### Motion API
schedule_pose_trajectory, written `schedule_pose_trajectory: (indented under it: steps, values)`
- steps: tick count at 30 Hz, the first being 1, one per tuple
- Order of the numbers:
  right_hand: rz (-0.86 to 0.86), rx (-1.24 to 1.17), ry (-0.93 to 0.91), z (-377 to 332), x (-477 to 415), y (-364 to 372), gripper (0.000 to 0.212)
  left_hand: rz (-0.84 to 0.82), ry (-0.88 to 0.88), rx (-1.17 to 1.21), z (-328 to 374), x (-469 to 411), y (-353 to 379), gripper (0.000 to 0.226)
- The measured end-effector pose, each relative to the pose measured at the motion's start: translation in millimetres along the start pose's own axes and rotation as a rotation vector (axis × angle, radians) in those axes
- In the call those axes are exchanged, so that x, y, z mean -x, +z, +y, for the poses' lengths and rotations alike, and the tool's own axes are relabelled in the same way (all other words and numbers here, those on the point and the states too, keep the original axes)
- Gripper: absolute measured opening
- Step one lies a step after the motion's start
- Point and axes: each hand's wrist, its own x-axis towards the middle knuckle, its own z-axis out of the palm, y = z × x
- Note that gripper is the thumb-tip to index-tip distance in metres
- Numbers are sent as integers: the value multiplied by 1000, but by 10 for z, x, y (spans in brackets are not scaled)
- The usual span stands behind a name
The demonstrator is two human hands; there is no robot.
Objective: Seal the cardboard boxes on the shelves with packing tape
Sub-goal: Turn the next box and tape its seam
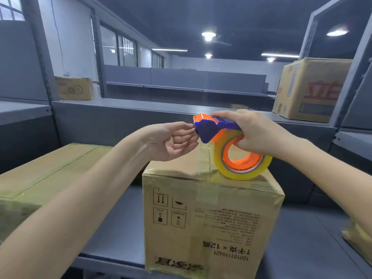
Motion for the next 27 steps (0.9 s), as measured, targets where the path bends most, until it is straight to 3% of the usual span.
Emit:
schedule_pose_trajectory:
  steps: [3,8,13,19,27]
  values:
    - [0,37,-18,-29,1,-7,82,7,-9,7,-17,-16,-5,9]
    - [-16,103,-15,-82,-11,-33,81,34,-28,5,-71,-83,-6,28]
    - [-69,113,-22,-84,-22,-58,83,8,-20,51,-96,-75,-4,11]
    - [-69,274,-95,-155,-46,-93,83,187,139,-115,-88,-86,-21,10]
    - [-142,250,-86,-250,-72,-207,82,254,165,-136,-54,31,-147,6]
